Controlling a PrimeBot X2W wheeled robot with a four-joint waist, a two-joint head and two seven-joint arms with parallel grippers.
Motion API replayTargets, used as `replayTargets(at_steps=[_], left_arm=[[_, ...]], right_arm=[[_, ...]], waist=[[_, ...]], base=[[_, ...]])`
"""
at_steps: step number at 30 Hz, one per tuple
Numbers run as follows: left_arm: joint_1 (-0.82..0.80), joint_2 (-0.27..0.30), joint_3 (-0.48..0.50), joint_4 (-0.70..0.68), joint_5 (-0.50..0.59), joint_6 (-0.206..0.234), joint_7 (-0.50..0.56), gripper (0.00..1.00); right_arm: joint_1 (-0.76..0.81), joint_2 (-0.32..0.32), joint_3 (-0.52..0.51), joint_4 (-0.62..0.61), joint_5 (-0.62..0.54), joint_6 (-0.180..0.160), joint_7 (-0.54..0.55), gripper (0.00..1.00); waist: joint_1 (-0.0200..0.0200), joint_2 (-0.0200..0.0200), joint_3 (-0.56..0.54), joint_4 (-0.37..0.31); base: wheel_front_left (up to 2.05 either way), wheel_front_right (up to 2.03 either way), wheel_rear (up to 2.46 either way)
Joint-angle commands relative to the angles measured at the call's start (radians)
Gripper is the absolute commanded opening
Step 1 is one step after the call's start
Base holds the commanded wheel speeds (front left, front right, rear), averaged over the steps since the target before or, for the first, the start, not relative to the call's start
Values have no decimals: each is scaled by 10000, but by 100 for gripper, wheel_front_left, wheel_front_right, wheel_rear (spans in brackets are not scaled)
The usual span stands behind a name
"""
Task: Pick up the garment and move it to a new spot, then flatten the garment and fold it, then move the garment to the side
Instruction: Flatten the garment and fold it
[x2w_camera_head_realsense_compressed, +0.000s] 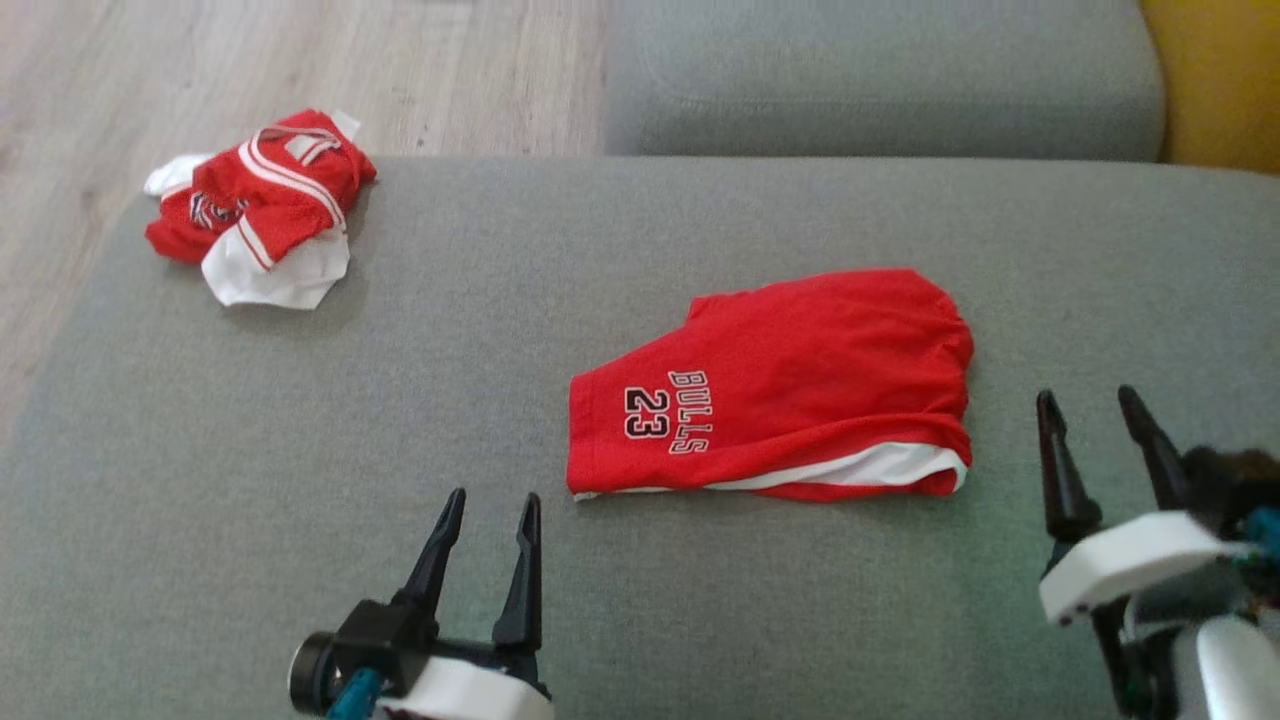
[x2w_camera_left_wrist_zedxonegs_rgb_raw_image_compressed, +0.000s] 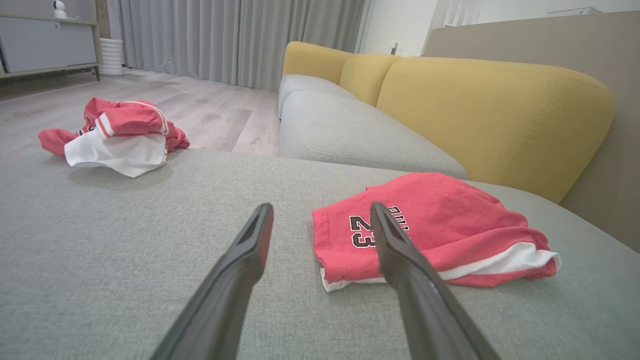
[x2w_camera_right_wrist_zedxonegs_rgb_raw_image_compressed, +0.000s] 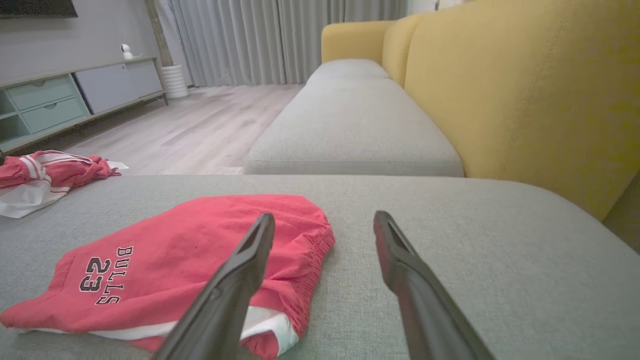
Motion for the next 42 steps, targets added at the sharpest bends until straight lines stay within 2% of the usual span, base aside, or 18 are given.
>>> replayTargets(at_steps=[1,5,9,18,42], left_arm=[[-99,68,343,-247,-89,-1,-51,100],[59,151,463,-148,-256,8,-51,100],[210,228,586,-27,-420,-6,-57,100],[365,358,759,106,-637,5,-67,100],[240,465,735,-91,-659,158,-82,100]], right_arm=[[-83,10,128,-484,-260,73,-225,100],[411,422,1,-722,-606,73,-689,100],[787,568,-21,-651,-750,73,-1004,100],[1001,581,236,-66,-320,73,-1515,100],[811,583,462,421,-350,73,-1755,100]], waist=[[1,-1,-151,-12],[1,-1,-390,33],[1,-1,-619,101],[1,-1,-860,194],[1,-1,-804,197]], base=[[0,0,0],[0,0,0],[0,0,0],[0,0,0],[0,0,0]])
